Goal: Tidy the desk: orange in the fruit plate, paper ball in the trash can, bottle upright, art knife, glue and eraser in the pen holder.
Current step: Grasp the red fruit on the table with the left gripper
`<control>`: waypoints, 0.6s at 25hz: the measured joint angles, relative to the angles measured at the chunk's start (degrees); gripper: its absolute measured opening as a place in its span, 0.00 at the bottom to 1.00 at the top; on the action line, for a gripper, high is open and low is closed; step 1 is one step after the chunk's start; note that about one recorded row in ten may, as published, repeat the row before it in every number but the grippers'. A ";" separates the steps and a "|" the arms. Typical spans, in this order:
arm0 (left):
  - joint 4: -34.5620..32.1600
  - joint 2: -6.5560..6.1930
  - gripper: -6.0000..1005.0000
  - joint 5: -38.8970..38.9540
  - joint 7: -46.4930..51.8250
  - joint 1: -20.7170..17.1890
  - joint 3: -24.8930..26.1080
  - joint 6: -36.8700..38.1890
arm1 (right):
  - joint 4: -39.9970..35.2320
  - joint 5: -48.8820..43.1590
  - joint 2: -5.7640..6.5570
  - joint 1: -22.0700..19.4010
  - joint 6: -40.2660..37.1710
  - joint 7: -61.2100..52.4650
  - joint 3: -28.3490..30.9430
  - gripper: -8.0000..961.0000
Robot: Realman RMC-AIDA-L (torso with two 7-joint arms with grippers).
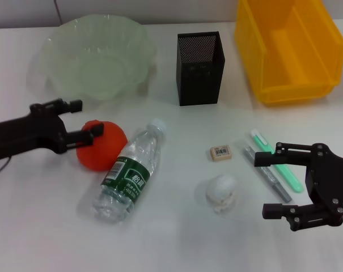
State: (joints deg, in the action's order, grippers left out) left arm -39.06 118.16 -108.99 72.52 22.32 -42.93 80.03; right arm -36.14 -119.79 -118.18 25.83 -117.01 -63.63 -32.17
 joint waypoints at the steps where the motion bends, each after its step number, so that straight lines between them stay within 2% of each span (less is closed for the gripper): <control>1: 0.81 0.01 0.77 -0.98 0.08 0.56 -0.62 -0.40 | 0.00 0.00 0.00 0.00 0.00 0.00 0.00 0.86; 3: 2.04 0.06 0.77 -3.80 0.14 1.89 -1.02 -2.02 | 0.19 0.00 -0.09 0.00 0.17 0.00 0.00 0.86; 10: 2.75 0.23 0.76 -5.66 0.35 2.56 -1.01 -4.64 | 0.17 0.00 -0.73 0.13 0.22 0.00 -0.53 0.86; 15: 2.77 0.18 0.53 -5.39 0.23 2.20 -1.05 -3.99 | 0.23 0.00 -0.74 0.12 0.30 0.00 -0.62 0.86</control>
State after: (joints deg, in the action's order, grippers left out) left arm -36.29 118.34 -114.39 72.75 24.52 -43.98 76.04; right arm -35.92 -119.79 -118.92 25.96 -116.71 -63.63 -32.79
